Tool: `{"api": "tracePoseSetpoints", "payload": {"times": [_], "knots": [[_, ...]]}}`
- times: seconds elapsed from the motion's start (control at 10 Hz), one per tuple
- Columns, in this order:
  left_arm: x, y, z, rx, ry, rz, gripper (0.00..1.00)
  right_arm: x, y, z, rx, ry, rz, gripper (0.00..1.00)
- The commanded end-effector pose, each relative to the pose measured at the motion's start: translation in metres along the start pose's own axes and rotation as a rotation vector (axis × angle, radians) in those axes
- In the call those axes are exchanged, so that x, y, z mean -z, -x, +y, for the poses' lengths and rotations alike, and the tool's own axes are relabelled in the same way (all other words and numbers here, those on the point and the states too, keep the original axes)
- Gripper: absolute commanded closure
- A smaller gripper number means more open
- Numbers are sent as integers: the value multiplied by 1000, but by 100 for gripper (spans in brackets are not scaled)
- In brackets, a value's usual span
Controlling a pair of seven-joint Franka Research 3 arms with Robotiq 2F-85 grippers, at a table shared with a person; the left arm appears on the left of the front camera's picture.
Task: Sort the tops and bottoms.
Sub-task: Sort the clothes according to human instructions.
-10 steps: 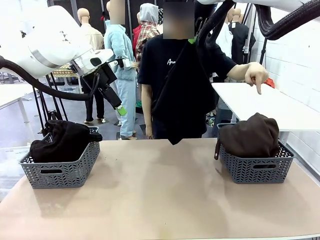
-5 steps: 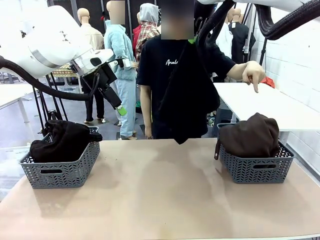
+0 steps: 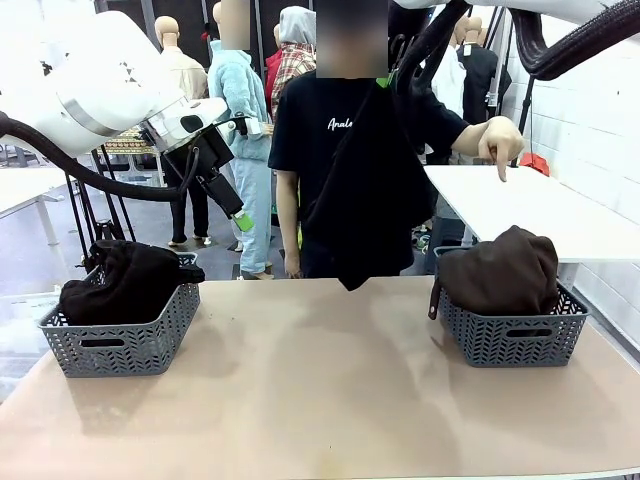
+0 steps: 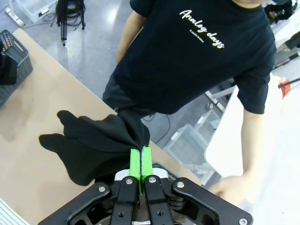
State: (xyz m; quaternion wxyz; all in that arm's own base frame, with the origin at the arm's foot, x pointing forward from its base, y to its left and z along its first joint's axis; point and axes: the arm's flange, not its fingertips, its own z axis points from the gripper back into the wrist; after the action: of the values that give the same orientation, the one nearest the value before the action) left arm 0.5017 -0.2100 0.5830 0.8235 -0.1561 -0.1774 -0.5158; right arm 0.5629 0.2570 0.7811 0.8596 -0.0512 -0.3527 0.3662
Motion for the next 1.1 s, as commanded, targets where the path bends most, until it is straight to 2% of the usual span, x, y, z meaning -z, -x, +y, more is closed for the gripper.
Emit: {"api": "tracePoseSetpoints", "payload": {"times": [0.0, 0.2, 0.4, 0.7, 0.9, 1.0], "knots": [[-2, 1, 0, -1, -1, -3, 0, -28, 2, -23, 75, 41, -21, 100], [-2, 1, 0, -1, -1, -3, 0, -70, 14, -55, 126, 117, -10, 100], [-2, 1, 0, -1, -1, -3, 0, -93, 39, -86, 220, 165, -24, 100], [-2, 1, 0, -1, -1, -3, 0, -94, 79, -111, 319, 204, 27, 100], [-2, 1, 0, -1, -1, -3, 0, -81, 100, -118, 355, 198, 100, 100], [-2, 1, 0, -1, -1, -3, 0, -91, 78, -127, 293, 214, 46, 100]]}}
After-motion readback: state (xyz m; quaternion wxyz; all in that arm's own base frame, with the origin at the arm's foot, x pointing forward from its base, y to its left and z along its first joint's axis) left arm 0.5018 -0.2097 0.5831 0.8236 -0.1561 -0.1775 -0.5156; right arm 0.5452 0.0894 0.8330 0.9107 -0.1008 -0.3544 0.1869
